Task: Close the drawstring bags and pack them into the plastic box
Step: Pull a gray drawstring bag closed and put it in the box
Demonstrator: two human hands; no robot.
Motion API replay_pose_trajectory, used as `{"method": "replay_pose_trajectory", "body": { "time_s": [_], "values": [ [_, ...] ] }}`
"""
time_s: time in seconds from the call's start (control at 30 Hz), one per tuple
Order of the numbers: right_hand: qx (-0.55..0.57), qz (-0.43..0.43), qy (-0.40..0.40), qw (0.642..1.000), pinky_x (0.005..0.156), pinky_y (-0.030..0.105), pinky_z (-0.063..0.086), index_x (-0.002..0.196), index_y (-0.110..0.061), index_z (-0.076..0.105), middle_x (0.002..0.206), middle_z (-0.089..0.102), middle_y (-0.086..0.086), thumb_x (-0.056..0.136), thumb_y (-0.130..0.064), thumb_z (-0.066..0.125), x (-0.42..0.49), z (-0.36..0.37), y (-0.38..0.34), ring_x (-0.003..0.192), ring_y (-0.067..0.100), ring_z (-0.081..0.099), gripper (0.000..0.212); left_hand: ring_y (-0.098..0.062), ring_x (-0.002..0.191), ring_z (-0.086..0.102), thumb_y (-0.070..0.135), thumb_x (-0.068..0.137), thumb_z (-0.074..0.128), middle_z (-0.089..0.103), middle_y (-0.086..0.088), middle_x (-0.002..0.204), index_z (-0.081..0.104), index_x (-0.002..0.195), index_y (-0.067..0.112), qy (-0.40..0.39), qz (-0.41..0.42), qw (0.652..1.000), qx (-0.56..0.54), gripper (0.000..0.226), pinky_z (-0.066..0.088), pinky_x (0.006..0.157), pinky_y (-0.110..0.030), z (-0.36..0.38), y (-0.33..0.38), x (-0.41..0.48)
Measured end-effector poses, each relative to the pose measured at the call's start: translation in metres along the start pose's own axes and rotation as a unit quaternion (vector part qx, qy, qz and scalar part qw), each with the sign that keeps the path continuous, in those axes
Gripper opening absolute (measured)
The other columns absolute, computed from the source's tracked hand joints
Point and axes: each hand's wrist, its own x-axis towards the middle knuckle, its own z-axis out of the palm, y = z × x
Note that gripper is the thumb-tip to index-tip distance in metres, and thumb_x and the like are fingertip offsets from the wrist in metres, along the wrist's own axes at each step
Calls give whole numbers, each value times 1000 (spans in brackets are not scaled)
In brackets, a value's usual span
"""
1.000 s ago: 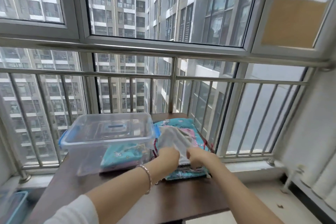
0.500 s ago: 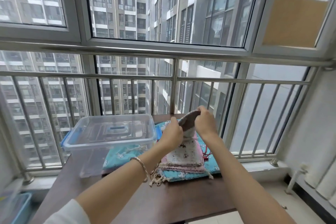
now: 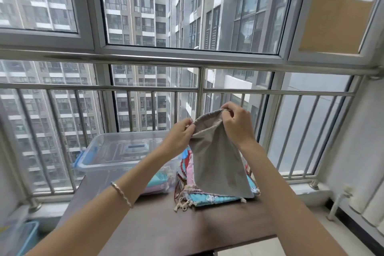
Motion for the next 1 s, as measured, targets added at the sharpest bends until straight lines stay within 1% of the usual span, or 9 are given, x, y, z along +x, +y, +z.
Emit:
{"method": "replay_pose_trajectory", "body": {
  "time_s": [0.2, 0.33, 0.43, 0.6, 0.77, 0.83, 0.87, 0.93, 1.0],
  "values": [
    [-45, -5, -164, 985, 55, 29, 37, 64, -21, 59, 58, 56, -7, 86, -19, 52, -17, 11, -19, 62, 12, 53, 22, -12, 57, 43, 30, 102, 39, 48, 6, 60, 43, 64, 24, -7, 29, 979, 200, 39, 32, 55, -28, -52, -11, -46],
    [-58, 35, -299, 952, 57, 31, 35, 63, -9, 54, 59, 49, 2, 88, -25, 51, -31, 31, -12, 56, 15, 44, 29, -10, 52, 31, 32, 101, 43, 38, 5, 55, 35, 58, 20, -45, 10, 976, 214, 45, 25, 55, -29, -87, -34, -67],
    [-28, 59, -367, 928, 53, 29, 31, 71, 0, 57, 62, 46, 4, 89, -27, 55, -36, 40, -9, 56, 14, 39, 32, -7, 48, 29, 37, 95, 53, 34, 8, 50, 42, 54, 21, -57, -17, 977, 206, 46, 24, 51, -26, -116, -51, -74],
    [112, 95, -394, 907, 46, 18, 28, 68, -18, 73, 55, 45, -1, 86, -48, 66, -30, 34, -4, 47, 9, 33, 37, -6, 40, 30, 33, 86, 67, 40, 12, 39, 60, 53, 30, -75, -33, 974, 211, 34, 24, 45, -17, -152, -61, -85],
    [237, 161, -375, 881, 63, 20, 37, 75, -4, 67, 58, 53, -6, 91, -36, 62, -35, 34, 12, 59, 13, 41, 36, -7, 43, 28, 30, 87, 65, 42, 8, 46, 76, 74, 18, -51, -98, 987, 120, 21, 22, 43, -17, -162, -68, -91],
    [337, 209, -368, 841, 85, 28, 42, 76, -2, 57, 74, 60, 2, 88, -30, 64, -41, 45, 20, 80, 21, 53, 31, -9, 47, 32, 32, 89, 63, 44, 4, 51, 76, 76, 16, -11, -124, 988, 86, 24, 26, 46, -17, -160, -70, -92],
    [411, 249, -353, 803, 96, 33, 41, 75, -4, 55, 84, 64, 6, 85, -24, 63, -45, 51, 21, 93, 23, 58, 24, -9, 51, 36, 34, 88, 62, 48, 4, 53, 75, 77, 16, 5, -142, 989, 40, 25, 29, 48, -16, -158, -70, -93],
    [574, 334, -304, 684, 105, 38, 39, 65, -7, 54, 99, 70, 11, 88, -18, 57, -52, 64, 14, 108, 23, 64, 26, -8, 68, 52, 39, 85, 60, 64, 6, 72, 72, 82, 16, 2, -183, 973, -139, 26, 40, 63, -16, -148, -67, -92],
    [670, 366, -261, 591, 102, 38, 41, 68, -9, 66, 104, 72, 12, 93, -20, 54, -58, 73, 2, 114, 25, 64, 30, -12, 101, 59, 33, 93, 50, 70, 1, 109, 73, 78, 18, -30, -188, 928, -319, 31, 43, 90, -27, -134, -65, -89]
  ]
}}
